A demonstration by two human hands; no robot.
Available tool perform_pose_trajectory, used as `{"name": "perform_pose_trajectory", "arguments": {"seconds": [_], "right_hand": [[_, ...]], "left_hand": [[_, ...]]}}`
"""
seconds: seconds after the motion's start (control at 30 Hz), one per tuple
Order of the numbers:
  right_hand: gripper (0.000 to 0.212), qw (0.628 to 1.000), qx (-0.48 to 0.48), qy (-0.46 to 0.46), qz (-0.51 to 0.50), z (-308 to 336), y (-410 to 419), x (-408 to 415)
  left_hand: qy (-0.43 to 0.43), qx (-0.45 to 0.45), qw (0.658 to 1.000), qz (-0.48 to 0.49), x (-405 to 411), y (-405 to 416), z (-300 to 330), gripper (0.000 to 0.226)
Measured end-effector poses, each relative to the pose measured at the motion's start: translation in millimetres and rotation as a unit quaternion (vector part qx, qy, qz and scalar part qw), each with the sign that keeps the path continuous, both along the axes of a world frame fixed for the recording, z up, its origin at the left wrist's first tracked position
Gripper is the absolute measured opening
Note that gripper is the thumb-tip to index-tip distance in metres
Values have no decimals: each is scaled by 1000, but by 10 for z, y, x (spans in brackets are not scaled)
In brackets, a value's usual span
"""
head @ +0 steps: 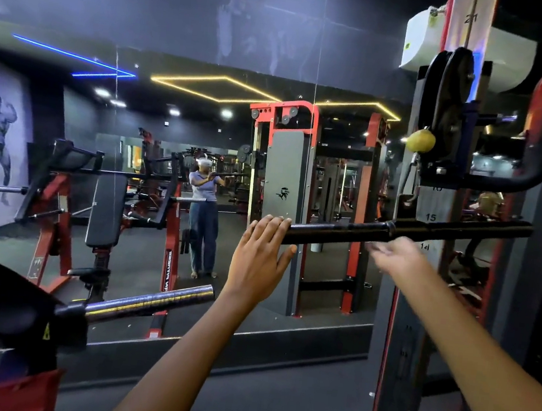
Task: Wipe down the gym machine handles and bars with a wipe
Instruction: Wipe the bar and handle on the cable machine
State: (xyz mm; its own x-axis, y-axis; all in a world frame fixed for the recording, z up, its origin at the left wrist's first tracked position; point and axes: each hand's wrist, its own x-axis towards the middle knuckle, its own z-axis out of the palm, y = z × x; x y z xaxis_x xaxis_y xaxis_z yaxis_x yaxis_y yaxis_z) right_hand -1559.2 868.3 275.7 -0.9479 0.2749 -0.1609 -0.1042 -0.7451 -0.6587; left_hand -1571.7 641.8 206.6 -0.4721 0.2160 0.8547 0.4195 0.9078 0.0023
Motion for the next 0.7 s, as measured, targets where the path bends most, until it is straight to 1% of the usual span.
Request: {"name": "perform_pose_trajectory", "arguments": {"seconds": [0.03, 0.1, 0.13, 0.17, 0.2, 0.23, 0.27, 0.3, 0.33, 0.4, 0.43, 0.47, 0.5, 0.53, 0.57, 0.6, 0.67, 0.7], "right_hand": [[37, 1000, 4, 1, 27, -5, -120, 26], [46, 999, 37, -9, 18, 18, -234, 67], [45, 1000, -2, -2, 10, 20, -198, 92], [40, 999, -33, 5, 1, -8, -109, 94], [30, 998, -53, -7, -17, -6, 6, 69], [19, 998, -43, -21, -39, -13, 30, 78], [15, 997, 52, -8, -59, -87, 23, 65], [14, 995, 86, -2, -58, -121, -71, 93], [18, 999, 1, -2, -34, -121, -186, 141], [42, 1000, -17, 24, 1, -101, -379, 146], [48, 1000, -9, 0, 13, -66, -419, 119], [52, 1000, 14, -21, -3, -46, -404, 93], [53, 999, 21, -26, -13, -24, -350, 47], [53, 999, -23, -19, -22, -38, -233, 19], [51, 998, -38, -20, -50, -23, -160, 29], [47, 996, -53, -2, -72, -30, -135, 68], [39, 996, -62, 16, -55, -27, -302, 150], [41, 997, -69, 19, -37, -91, -430, 128]], "left_hand": [[-4, 1, 1000, -9, -3, 1, -25, 59], [-5, 7, 1000, -23, 5, 7, -57, 59], [-4, 9, 1000, -28, 15, 8, -59, 59], [-4, 11, 999, -33, 26, 0, -64, 59], [-5, 10, 999, -38, 36, -13, -67, 59], [-6, 8, 999, -41, 44, -27, -71, 59], [-7, 7, 999, -43, 52, -36, -80, 60], [-9, 6, 999, -44, 56, -37, -92, 61], [-13, 8, 999, -45, 59, -35, -107, 61], [-18, 12, 999, -43, 56, -27, -134, 62], [-19, 15, 999, -42, 54, -29, -138, 63], [-19, 16, 999, -41, 55, -34, -134, 63], [-16, 17, 999, -42, 55, -46, -127, 62], [-13, 17, 999, -43, 58, -60, -119, 62], [-11, 16, 999, -43, 61, -74, -114, 62], [-11, 16, 999, -45, 62, -82, -115, 62], [-16, 20, 998, -51, 62, -78, -133, 65], [-20, 24, 998, -53, 57, -72, -147, 66]]}}
